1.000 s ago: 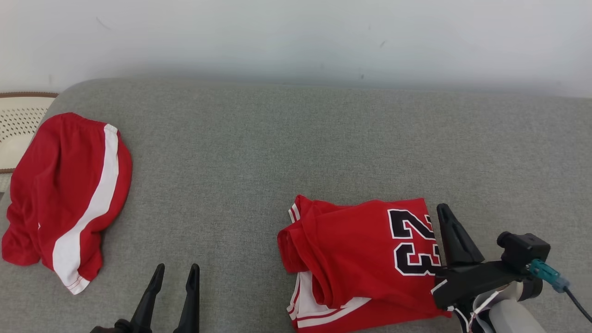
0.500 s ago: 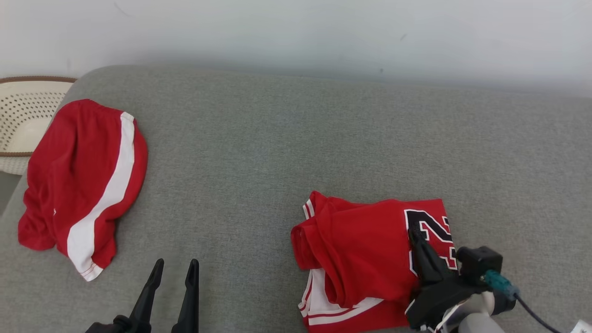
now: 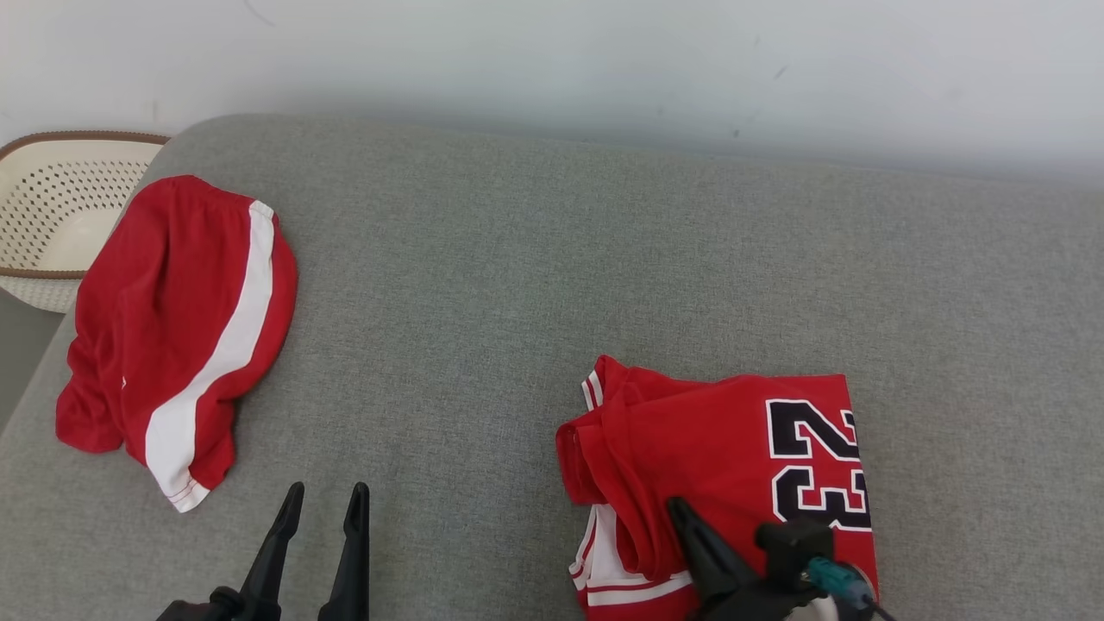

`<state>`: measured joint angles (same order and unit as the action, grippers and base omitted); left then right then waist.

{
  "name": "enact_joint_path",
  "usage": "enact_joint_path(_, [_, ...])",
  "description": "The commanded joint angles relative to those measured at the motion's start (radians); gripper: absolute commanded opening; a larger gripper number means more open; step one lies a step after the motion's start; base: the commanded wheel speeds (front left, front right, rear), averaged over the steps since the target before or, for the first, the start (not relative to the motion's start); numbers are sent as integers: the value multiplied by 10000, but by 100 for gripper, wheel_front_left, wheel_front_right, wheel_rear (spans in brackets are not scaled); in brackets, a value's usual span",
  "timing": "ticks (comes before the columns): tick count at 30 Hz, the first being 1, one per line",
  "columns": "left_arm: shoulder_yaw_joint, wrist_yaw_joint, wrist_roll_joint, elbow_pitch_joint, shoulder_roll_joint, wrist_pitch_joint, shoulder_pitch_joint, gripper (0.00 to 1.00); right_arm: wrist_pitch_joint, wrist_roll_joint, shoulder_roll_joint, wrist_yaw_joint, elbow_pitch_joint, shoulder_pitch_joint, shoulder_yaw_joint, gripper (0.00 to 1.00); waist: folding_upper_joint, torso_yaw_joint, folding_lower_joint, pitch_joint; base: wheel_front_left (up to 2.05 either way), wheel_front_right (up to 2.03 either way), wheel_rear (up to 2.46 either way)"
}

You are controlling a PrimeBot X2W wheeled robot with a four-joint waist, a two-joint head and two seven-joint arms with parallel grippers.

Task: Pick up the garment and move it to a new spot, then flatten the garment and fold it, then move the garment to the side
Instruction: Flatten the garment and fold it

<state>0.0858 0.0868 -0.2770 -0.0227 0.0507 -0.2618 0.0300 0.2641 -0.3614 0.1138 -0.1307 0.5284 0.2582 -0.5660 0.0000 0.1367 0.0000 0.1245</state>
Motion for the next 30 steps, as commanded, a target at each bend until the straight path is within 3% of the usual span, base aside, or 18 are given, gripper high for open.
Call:
enact_joint_path(1, [-23, 51, -99, 46, -1, -42, 91, 100, 7, -114, -90, -1, 16, -14, -244, 0, 0, 20, 0, -10, 0, 0, 0])
enact_joint_path(11, [-59, 54, -196, 106, -3, -42, 67, 100, 7, -1159, -22, -1, -137, 86, -1929, 0, 0, 129, 0, -62, 0, 0, 0])
enact_joint_path(16, [-57, 21, -212, 121, -3, -42, 72, 100, 7, -1572, 149, -1, -294, 214, -2233, 0, 0, 122, 0, -68, 0, 0, 0])
enact_joint_path(20, [-88, 11, -216, 67, -3, -42, 39, 100, 7, -1657, 336, -1, -825, 274, -1877, 0, 0, 83, 0, -56, 0, 0, 0])
enact_joint_path(30, [-240, -83, -84, -81, -1, -42, -53, 100, 7, -934, 778, -1, -2573, -76, 733, 0, 0, -229, 0, -61, 0, 0, 0])
